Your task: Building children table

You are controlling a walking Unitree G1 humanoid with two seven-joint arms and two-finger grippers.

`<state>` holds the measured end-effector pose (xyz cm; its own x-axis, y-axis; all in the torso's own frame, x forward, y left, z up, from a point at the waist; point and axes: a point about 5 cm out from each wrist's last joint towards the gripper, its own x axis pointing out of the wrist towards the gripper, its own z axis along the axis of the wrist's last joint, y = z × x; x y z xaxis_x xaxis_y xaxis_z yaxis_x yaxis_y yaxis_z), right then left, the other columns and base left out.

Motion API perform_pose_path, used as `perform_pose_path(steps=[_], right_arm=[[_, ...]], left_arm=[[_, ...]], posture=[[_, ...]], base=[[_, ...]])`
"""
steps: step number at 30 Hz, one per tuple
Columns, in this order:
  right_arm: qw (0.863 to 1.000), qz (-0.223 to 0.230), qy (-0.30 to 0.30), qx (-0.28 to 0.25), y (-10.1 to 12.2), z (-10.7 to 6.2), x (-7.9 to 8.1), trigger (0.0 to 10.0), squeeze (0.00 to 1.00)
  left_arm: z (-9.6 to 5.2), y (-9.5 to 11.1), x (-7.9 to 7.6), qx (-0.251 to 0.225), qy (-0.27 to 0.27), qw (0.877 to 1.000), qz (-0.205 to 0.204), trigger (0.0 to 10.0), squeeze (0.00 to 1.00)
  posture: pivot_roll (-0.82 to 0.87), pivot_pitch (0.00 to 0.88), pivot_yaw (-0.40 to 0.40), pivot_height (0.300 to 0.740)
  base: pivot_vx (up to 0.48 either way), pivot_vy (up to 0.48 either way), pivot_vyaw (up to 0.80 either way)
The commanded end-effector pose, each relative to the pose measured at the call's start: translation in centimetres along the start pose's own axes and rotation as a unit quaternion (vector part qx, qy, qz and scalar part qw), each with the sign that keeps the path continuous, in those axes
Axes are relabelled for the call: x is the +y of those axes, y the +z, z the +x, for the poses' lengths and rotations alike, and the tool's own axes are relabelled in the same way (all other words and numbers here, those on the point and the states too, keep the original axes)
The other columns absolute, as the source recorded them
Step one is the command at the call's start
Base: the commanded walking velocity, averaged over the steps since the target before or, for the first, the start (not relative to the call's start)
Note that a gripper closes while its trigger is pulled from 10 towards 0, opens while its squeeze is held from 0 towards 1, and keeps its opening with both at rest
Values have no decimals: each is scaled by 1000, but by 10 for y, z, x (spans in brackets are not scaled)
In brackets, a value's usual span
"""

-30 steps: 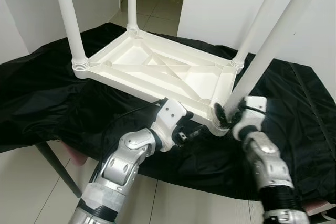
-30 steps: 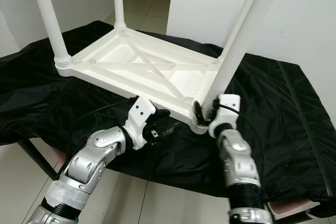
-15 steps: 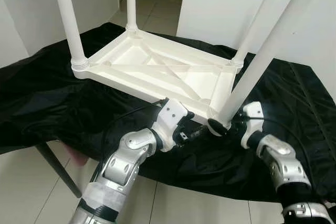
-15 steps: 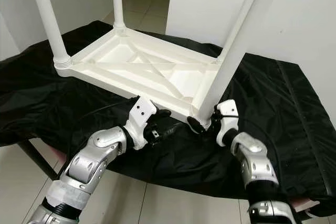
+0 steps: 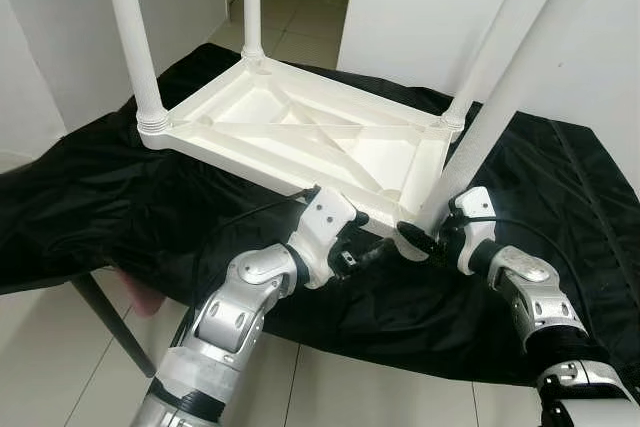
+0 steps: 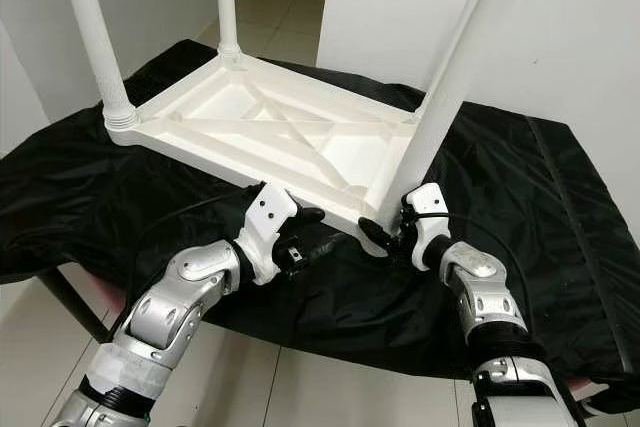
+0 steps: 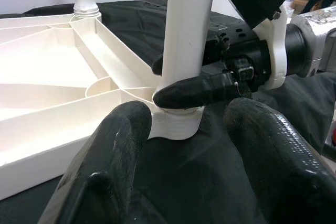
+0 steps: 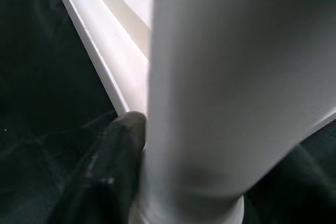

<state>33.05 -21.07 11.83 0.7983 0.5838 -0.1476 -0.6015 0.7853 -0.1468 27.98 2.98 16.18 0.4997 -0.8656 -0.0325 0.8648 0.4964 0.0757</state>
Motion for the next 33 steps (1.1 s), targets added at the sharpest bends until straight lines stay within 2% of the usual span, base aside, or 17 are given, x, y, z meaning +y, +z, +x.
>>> perform_pose_path(steps=[1,8,9,17,19,23,24,27,29,30,31,32,33], right_arm=[[1000,-2,19,25,-10,-1,4,0,0],[999,-1,11,35,-14,-3,2,0,0],[999,2,7,36,-14,-3,2,10000,0],[998,47,-32,28,-10,1,9,10000,0],[995,52,-77,19,-5,3,16,10000,0],[991,64,-114,20,-4,2,19,10000,0],[987,76,-142,18,-2,2,23,10000,0],[984,81,-158,17,-1,1,25,10000,0],[975,95,-199,13,1,-1,31,10000,0],[975,95,-199,13,1,-1,31,10000,0],[968,106,-227,16,1,-3,34,10000,0],[954,126,-271,18,0,-4,36,10000,0],[954,126,-271,18,0,-4,36,10000,0]], left_arm=[[2,0,2,6,22,1000,6,10000,0],[1,-1,1,7,20,1000,5,10000,0],[1,-1,1,8,20,1000,5,10000,0],[0,-2,0,8,21,1000,4,10000,0],[0,-3,0,9,20,1000,2,10000,0],[0,-4,-2,10,18,1000,1,10000,0],[0,-4,-3,10,16,1000,0,10000,0],[0,-4,-3,10,15,1000,-1,10000,0],[1,-5,-4,11,13,1000,-2,10000,0],[1,-5,-4,11,13,1000,-2,10000,0],[1,-5,-4,11,12,1000,-2,10000,0],[1,-5,-4,11,12,1000,-3,10000,0],[1,-5,-4,11,12,1000,-3,10000,0]], posture=[[4,0,-120,740],[1,0,-119,740],[-2,0,-122,740],[-3,0,-126,740],[-10,0,-124,740],[-14,0,-122,740],[-23,0,-119,740],[-23,0,-119,740],[-31,0,-115,740],[-31,0,-115,740],[-31,0,-115,740],[-33,0,-112,740],[-33,0,-112,740]], base=[[0,0,0],[0,0,0],[0,0,0],[0,0,0],[0,0,0],[0,0,0],[0,0,0],[0,0,0],[0,0,0],[0,0,0],[0,0,0],[0,0,0],[0,0,0]])
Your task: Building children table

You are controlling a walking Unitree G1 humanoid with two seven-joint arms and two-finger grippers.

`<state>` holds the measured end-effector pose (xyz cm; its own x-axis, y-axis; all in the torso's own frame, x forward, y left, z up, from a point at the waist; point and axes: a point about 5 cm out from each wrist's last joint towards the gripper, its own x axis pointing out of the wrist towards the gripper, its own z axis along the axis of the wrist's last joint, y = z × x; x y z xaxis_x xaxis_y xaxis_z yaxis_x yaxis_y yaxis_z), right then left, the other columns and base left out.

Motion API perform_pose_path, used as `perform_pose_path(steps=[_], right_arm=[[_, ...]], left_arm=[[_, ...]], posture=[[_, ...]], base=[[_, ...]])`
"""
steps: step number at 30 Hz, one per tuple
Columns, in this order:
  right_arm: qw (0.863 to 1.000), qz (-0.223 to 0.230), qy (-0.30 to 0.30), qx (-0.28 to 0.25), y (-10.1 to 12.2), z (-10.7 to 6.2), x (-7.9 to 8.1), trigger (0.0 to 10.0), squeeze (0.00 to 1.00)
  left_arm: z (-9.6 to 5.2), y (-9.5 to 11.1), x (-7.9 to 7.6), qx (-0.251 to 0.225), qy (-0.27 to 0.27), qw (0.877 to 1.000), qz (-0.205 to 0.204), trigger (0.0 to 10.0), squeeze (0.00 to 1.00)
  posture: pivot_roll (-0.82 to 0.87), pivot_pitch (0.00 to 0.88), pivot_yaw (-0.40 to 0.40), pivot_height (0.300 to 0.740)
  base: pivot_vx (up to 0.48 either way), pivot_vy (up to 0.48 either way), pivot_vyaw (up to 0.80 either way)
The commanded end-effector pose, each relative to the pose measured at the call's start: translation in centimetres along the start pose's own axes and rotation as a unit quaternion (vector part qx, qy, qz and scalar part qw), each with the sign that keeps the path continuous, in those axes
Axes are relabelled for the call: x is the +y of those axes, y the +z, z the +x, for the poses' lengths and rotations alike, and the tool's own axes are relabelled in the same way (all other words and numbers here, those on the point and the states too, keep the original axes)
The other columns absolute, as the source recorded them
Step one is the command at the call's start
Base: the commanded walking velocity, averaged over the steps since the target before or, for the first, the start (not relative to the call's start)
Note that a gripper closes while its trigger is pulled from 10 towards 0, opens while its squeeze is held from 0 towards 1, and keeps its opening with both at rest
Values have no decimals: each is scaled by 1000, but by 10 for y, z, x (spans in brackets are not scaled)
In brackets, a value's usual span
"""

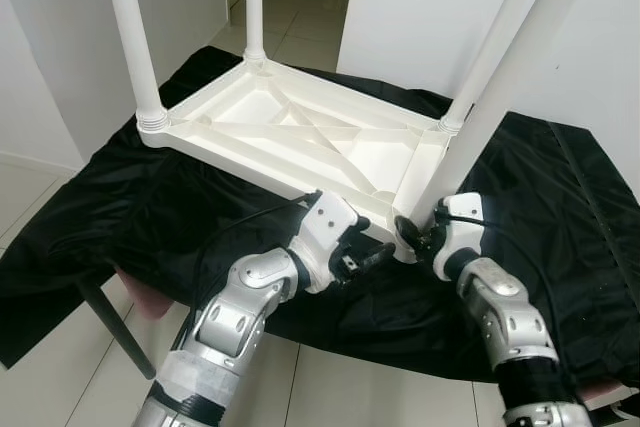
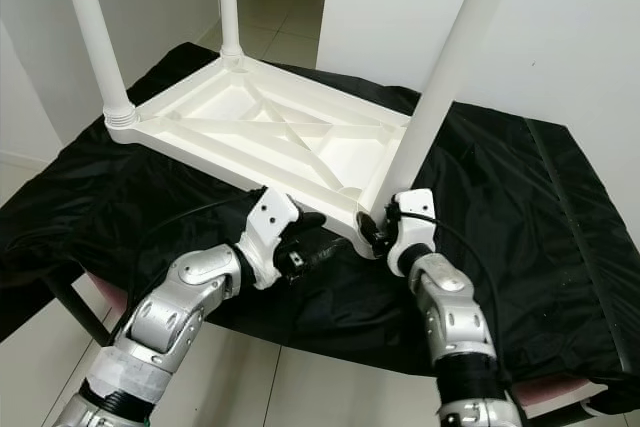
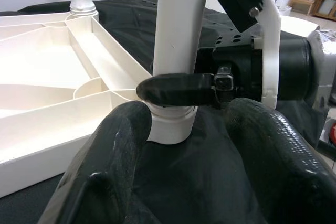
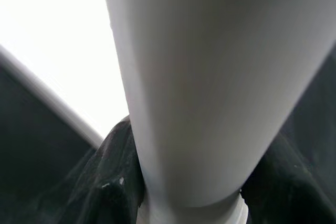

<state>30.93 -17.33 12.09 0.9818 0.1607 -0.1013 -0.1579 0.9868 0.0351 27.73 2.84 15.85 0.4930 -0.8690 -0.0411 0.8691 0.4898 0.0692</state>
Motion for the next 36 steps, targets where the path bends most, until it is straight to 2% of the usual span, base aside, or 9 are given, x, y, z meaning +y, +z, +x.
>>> perform_pose_path(steps=[1,4,17,18,21,27,28,33,36], right_arm=[[994,17,-106,24,-9,-9,-9,10000,0],[976,48,-211,24,-14,-19,3,10000,0],[966,74,-248,23,-14,-29,25,10000,0],[965,74,-252,20,-12,-28,24,10000,933],[965,77,-252,10,-9,-27,21,10000,1000],[976,62,-207,-1,-8,-22,16,10000,1000],[986,56,-158,13,-12,-19,8,10000,102],[992,53,-112,9,-11,-17,1,10000,0],[1000,17,-9,4,-6,-13,-11,10000,0]], left_arm=[[1,-1,0,7,15,1000,0,10000,0],[1,-1,0,7,15,1000,-1,10000,0],[-2,-2,0,10,18,1000,-4,10000,0],[-2,-2,1,10,20,1000,-4,10000,0],[-1,-1,3,9,23,1000,-3,10000,0],[-1,0,3,9,25,1000,-3,10000,0],[0,0,3,8,25,1000,-4,10000,0],[0,0,3,7,25,1000,-5,10000,0],[1,1,4,6,27,1000,-4,10000,0]], posture=[[-33,0,-113,740],[-31,0,-112,740],[-26,0,-113,740],[-24,0,-108,740],[-24,0,-106,740],[-30,1,-104,740],[-32,2,-107,740],[-36,4,-105,740],[-30,3,-105,740]], base=[[0,0,0],[0,0,0],[0,0,0],[0,0,0],[0,0,0],[0,0,0],[0,0,0],[0,0,0],[0,0,0]])
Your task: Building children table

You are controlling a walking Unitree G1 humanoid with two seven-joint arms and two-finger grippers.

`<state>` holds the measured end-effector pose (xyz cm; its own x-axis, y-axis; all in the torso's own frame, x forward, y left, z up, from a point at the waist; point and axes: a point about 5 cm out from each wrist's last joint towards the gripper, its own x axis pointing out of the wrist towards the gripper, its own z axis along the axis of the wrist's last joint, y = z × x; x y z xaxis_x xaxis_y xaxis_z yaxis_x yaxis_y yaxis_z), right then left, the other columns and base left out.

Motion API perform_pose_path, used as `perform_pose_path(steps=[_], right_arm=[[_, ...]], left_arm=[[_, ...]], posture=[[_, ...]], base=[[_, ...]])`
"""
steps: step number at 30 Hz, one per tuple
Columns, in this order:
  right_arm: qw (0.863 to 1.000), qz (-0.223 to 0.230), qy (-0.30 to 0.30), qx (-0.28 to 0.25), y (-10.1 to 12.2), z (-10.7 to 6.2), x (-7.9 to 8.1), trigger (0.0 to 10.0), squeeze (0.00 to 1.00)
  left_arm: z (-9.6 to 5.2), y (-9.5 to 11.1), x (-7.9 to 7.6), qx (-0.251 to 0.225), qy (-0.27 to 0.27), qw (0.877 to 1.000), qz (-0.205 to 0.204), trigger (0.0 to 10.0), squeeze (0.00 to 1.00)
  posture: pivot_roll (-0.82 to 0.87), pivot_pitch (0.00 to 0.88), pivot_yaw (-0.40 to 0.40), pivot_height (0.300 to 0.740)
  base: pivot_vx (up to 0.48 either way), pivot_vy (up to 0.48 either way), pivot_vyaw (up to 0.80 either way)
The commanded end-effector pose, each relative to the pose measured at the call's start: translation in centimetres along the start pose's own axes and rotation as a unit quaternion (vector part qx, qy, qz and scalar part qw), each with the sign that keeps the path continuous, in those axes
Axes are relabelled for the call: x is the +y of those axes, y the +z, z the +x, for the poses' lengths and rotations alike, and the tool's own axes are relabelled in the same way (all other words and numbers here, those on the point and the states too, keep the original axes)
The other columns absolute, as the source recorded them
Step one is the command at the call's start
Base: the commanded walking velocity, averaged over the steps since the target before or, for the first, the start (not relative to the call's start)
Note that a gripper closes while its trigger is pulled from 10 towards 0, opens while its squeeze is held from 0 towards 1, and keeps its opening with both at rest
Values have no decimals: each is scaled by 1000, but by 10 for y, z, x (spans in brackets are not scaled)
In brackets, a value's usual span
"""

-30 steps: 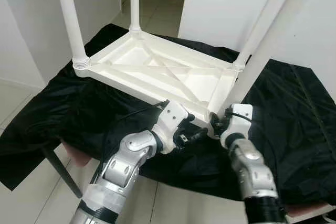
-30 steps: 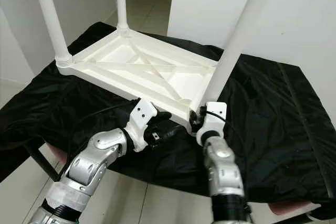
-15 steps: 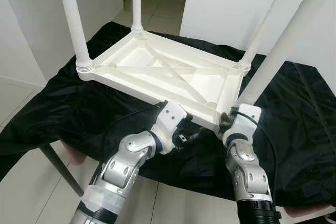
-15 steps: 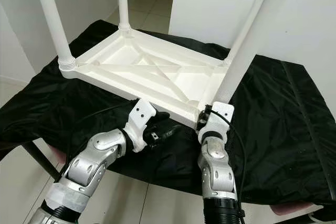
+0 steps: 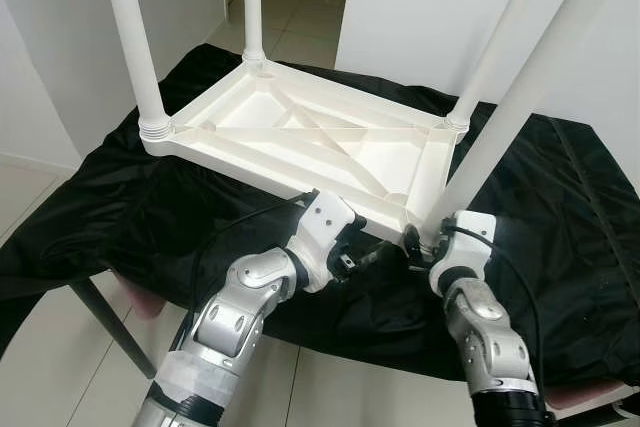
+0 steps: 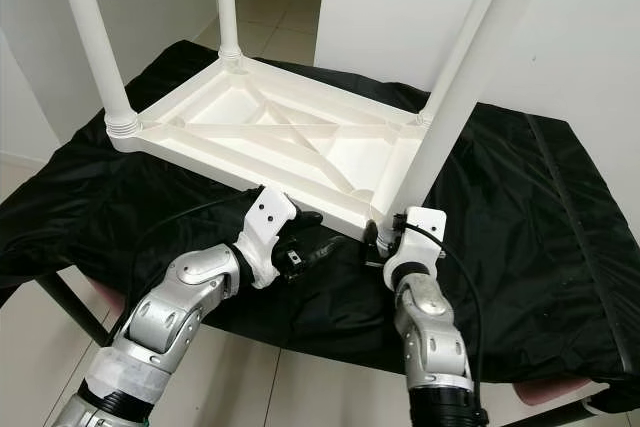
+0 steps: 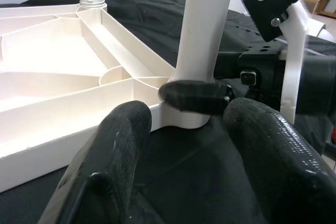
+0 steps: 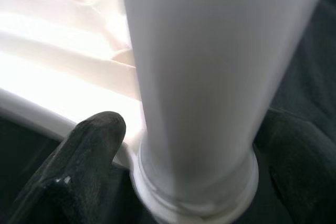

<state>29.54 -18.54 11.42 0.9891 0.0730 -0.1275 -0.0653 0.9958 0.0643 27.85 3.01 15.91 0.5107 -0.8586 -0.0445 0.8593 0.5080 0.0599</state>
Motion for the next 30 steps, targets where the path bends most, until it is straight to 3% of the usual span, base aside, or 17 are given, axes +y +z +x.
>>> perform_pose_path(steps=[1,8,15,16,17,18,24,30], right_arm=[[998,-18,59,-8,4,2,-3,10000,0],[987,-91,135,-8,11,12,-11,10000,0],[979,-110,172,-5,13,17,-12,10000,0],[973,-130,189,0,15,25,-15,3686,0],[973,-130,189,0,15,25,-15,3686,0],[970,-138,198,2,15,27,-15,0,0],[965,-146,220,12,13,31,-16,0,0],[967,-131,216,27,6,30,-17,0,0]], left_arm=[[2,1,3,3,18,1000,2,10000,0],[1,3,5,2,20,1000,6,10000,0],[2,4,7,2,22,1000,8,10000,0],[2,5,9,2,22,1000,11,10000,0],[2,5,9,2,22,1000,11,10000,0],[2,6,9,1,22,1000,11,10000,0],[1,6,10,1,25,1000,12,10000,0],[0,6,8,1,25,1000,13,10000,0]], posture=[[-30,3,-105,740],[-20,0,-98,740],[-15,0,-95,740],[-12,0,-93,740],[-12,0,-93,740],[-10,0,-93,740],[0,0,-98,740],[2,0,-100,740]], base=[[0,0,0],[0,0,0],[0,0,0],[0,0,0],[0,0,0],[0,0,0],[0,0,0],[0,0,0]])
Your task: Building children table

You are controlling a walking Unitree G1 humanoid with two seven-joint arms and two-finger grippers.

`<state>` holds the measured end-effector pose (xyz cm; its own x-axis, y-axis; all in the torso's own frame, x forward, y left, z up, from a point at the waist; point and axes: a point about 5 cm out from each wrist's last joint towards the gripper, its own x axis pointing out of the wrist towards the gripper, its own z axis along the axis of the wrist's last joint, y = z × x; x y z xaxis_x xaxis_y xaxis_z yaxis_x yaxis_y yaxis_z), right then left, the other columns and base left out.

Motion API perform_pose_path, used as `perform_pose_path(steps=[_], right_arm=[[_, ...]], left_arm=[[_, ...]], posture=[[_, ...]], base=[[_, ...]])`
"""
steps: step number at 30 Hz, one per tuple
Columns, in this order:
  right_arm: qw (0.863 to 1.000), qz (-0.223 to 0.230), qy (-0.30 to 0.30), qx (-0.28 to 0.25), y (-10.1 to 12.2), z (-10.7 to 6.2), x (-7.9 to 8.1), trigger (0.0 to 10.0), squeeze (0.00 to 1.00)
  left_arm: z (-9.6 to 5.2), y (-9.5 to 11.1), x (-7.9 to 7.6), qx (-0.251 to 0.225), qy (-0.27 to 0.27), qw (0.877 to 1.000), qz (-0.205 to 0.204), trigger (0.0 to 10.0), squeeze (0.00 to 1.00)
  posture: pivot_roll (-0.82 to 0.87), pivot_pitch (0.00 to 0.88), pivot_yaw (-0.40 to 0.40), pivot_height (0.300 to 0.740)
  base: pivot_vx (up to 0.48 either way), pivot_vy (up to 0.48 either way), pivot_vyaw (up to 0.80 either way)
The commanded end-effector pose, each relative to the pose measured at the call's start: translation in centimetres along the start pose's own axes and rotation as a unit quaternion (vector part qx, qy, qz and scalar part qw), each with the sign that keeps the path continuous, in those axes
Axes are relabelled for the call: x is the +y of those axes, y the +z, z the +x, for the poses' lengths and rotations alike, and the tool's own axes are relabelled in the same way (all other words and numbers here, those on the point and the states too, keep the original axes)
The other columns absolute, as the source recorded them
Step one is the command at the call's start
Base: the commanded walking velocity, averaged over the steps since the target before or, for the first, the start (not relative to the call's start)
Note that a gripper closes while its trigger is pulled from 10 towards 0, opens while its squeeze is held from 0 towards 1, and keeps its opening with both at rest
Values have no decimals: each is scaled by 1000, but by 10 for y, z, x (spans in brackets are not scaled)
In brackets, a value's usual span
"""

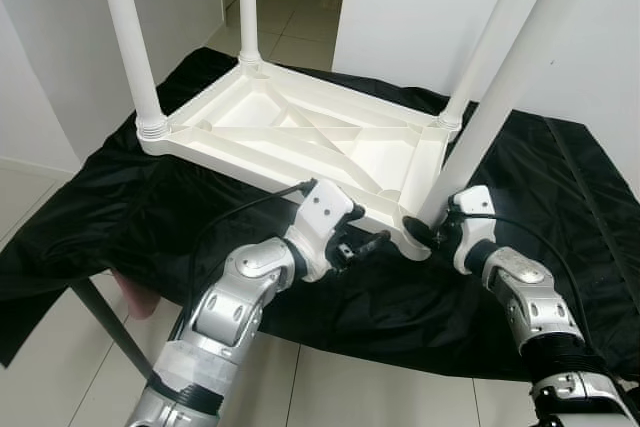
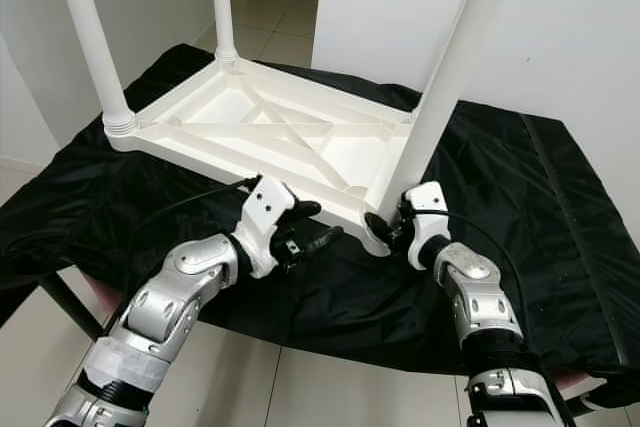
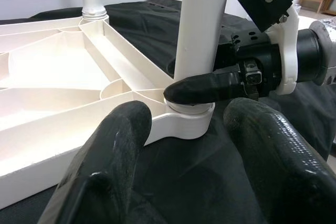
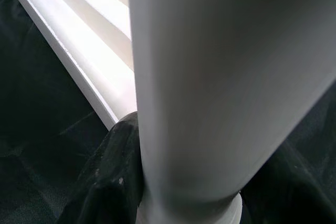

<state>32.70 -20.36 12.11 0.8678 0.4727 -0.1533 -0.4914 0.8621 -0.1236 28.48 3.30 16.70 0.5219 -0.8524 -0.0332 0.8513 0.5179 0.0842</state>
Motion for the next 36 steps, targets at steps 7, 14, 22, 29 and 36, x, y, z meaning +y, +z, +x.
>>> perform_pose_path(steps=[7,14,22,29,36], right_arm=[[999,24,-15,18,-7,4,8,10000,0],[994,53,-96,16,-7,5,11,10000,0],[983,76,-167,9,-7,6,14,10000,0],[930,112,-350,5,-6,11,10,10000,0],[862,144,-485,-4,3,15,23,10000,0]], left_arm=[[0,-2,1,7,21,1000,-2,10000,0],[-1,-4,-1,8,21,1000,-5,10000,0],[-1,-4,0,8,20,1000,-5,10000,0],[0,-3,0,8,16,1000,-3,10000,0],[2,-2,0,7,17,1000,-3,10000,0]], posture=[[2,0,-100,740],[-1,1,-106,740],[-7,0,-100,740],[-9,0,-92,740],[4,0,-103,740]], base=[[0,0,0],[0,0,0],[0,0,0],[0,0,0],[0,0,0]])
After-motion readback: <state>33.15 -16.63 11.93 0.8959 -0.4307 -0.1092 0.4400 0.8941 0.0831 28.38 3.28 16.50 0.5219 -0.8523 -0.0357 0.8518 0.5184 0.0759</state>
